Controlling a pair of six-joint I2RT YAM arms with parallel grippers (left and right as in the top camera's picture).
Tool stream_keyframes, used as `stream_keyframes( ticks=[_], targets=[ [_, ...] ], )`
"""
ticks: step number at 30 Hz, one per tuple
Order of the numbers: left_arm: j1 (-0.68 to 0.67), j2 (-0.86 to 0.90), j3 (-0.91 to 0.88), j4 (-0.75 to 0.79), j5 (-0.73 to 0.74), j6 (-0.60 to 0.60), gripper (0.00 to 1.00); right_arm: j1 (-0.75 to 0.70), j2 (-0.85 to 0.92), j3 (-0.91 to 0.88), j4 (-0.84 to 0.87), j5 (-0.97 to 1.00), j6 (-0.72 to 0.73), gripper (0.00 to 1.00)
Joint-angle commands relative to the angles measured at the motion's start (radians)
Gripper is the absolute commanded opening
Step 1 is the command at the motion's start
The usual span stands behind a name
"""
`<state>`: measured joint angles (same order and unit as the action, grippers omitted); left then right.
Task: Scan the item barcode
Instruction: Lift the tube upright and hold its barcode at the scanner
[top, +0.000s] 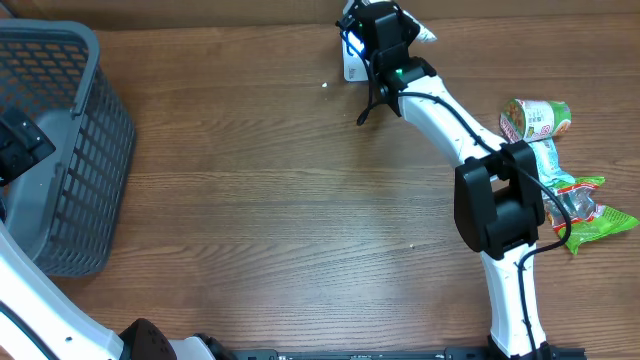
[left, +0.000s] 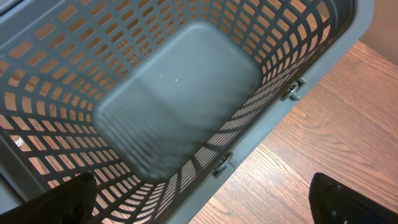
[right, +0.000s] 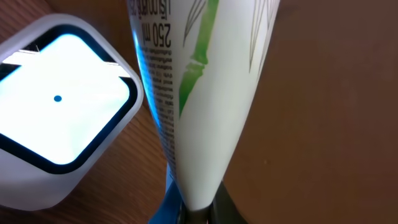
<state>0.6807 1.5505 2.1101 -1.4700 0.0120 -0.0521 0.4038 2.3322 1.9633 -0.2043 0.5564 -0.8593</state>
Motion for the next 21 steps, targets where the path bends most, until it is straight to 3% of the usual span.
stream_keyframes(
  ticks=[1,21],
  targets=[
    [0.0,-0.007,0.012,0.003,0.004,-0.007,1.0,-0.018,-0.014,0.02,0.019,-0.002,-0.009,0.04],
    [0.0,-0.007,0.012,0.003,0.004,-0.007,1.0,-0.035,-0.014,-0.014,-0.053,-0.05,-0.005,0.04]
  ],
)
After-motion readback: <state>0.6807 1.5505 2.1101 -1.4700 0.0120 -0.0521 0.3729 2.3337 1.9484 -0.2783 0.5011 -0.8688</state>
